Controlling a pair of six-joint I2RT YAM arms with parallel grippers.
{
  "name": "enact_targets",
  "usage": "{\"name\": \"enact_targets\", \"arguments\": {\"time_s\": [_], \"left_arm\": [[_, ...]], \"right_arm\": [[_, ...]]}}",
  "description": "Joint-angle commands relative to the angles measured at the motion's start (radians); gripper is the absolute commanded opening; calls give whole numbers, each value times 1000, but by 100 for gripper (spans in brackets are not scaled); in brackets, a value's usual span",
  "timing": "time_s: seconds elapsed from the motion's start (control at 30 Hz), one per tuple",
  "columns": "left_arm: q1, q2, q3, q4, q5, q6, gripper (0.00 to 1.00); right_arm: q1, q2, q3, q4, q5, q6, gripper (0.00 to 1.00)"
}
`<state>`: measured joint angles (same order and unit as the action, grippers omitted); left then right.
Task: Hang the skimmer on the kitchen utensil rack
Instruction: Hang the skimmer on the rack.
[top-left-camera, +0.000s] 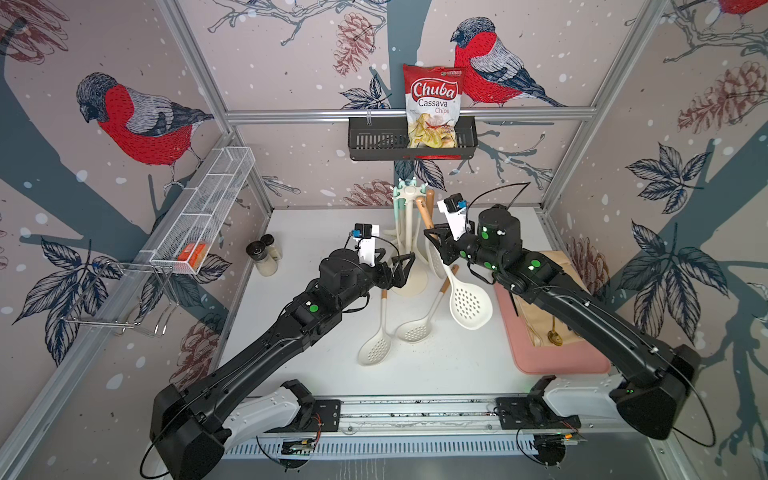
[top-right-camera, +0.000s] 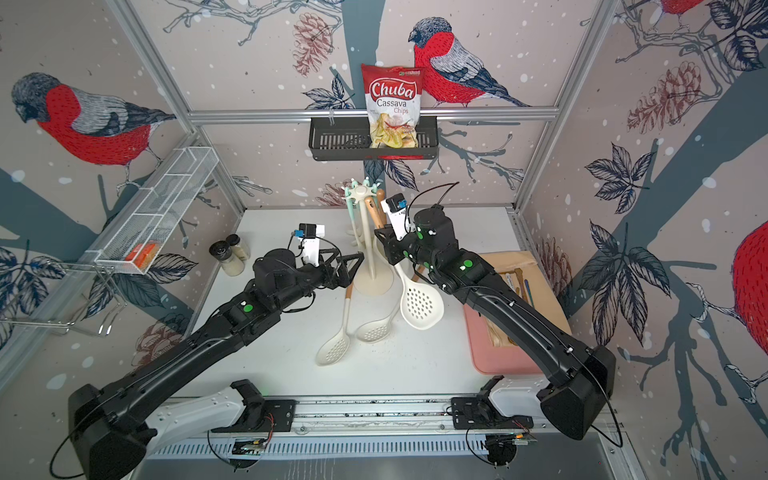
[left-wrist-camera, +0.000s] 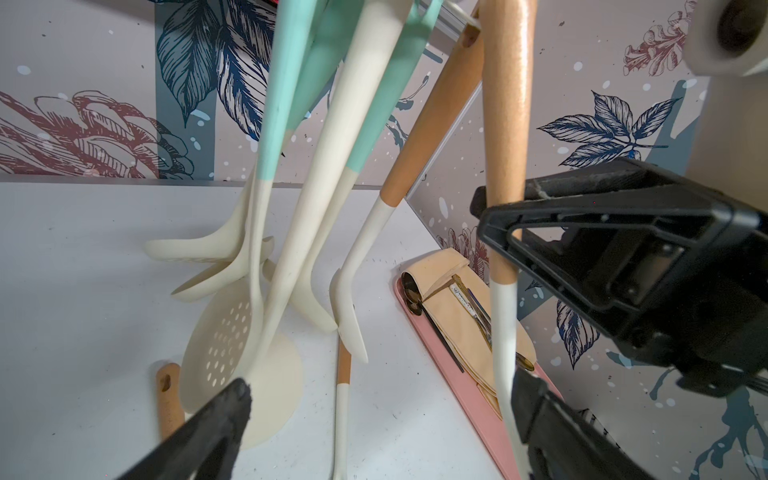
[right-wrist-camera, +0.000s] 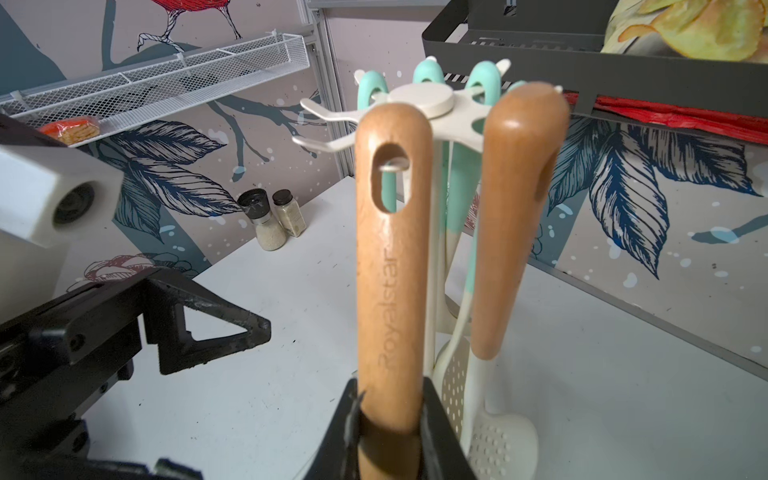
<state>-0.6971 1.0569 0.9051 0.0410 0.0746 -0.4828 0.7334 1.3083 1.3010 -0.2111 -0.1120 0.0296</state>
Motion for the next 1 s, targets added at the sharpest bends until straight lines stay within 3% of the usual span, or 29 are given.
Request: {"name": "enact_targets", "arguments": {"time_s": [0.0, 0.53, 0.57, 0.67, 0.7, 0.77, 0.87, 0.93, 0.97], "left_arm": [[1, -6, -5, 4, -2, -5, 100], [4, -51, -6, -37, -47, 1, 100], [4, -55, -1, -41, -52, 3, 100], [10, -63, 36, -78, -82, 23, 100], [18, -61, 61, -96, -81, 38, 100], [48, -49, 120, -135, -66, 60, 100], [126, -9, 226, -195, -9, 75, 100], [187, 22, 287, -211, 40, 76, 100], [223, 43, 317, -213, 80, 74, 100]], "right_arm": [[-1, 11, -1, 29, 24, 18, 0], [0, 80, -25, 77, 6, 48, 0], [-1, 74, -27, 82, 4, 53, 10], [-6, 46, -28, 94, -17, 64, 56], [-9, 32, -28, 99, -26, 70, 67], [-22, 4, -29, 106, -36, 87, 74], [-66, -50, -50, 146, -75, 141, 74], [-116, -100, -71, 193, -108, 205, 63], [-148, -114, -77, 217, -120, 246, 50]]}}
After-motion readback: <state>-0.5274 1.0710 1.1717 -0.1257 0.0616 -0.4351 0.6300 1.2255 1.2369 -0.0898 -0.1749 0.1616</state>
